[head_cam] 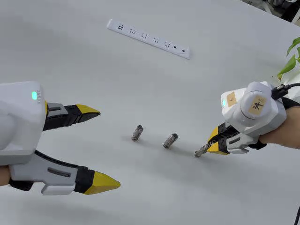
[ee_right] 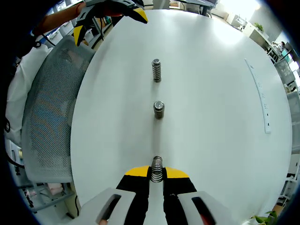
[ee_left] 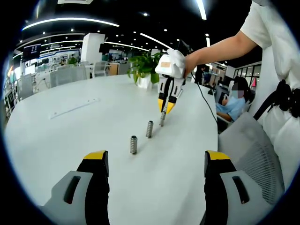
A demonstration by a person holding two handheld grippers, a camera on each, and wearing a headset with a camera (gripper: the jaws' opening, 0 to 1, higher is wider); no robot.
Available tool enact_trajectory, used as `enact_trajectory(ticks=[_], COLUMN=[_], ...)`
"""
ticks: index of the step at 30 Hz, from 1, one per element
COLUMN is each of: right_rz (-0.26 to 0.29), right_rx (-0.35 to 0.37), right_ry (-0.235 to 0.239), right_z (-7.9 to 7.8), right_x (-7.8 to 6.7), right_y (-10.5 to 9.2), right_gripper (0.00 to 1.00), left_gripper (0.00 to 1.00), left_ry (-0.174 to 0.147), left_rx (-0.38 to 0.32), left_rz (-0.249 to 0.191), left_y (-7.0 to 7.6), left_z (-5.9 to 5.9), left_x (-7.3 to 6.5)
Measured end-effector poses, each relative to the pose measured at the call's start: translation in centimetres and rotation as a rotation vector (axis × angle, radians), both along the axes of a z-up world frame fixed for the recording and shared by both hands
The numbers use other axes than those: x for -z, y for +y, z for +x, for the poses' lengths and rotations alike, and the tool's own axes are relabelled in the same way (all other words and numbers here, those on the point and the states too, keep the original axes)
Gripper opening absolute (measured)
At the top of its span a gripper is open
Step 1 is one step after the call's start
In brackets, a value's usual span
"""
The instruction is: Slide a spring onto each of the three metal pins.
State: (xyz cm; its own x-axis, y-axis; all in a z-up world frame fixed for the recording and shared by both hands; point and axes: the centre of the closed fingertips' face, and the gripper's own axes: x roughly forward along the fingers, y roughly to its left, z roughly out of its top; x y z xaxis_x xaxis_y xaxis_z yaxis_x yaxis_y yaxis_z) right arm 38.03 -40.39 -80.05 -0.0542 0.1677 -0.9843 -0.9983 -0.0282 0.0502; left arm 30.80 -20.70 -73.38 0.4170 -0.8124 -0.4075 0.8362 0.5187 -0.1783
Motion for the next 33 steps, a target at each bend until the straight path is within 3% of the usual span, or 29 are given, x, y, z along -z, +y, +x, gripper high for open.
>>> enact_trajectory(ticks=[17, 33], right_rz=[-0.014, -0.002], right_rx=[-0.02, -0.012], right_ry=[0.004, 0.001], right_z=[0.2, 0.3], right_x=[2.2, 2.4], right_y=[0.0, -0.1], right_gripper=[0.07, 0.1], left_gripper=[0.83, 0.82], left_ry=[0.008, 0.012], left_rx=[-0.002, -0.001], left_rz=[-0.001, 0.003], left_y=[0.0, 0.1], left_z=[-0.1, -0.2], left_x=[0.2, 0.2])
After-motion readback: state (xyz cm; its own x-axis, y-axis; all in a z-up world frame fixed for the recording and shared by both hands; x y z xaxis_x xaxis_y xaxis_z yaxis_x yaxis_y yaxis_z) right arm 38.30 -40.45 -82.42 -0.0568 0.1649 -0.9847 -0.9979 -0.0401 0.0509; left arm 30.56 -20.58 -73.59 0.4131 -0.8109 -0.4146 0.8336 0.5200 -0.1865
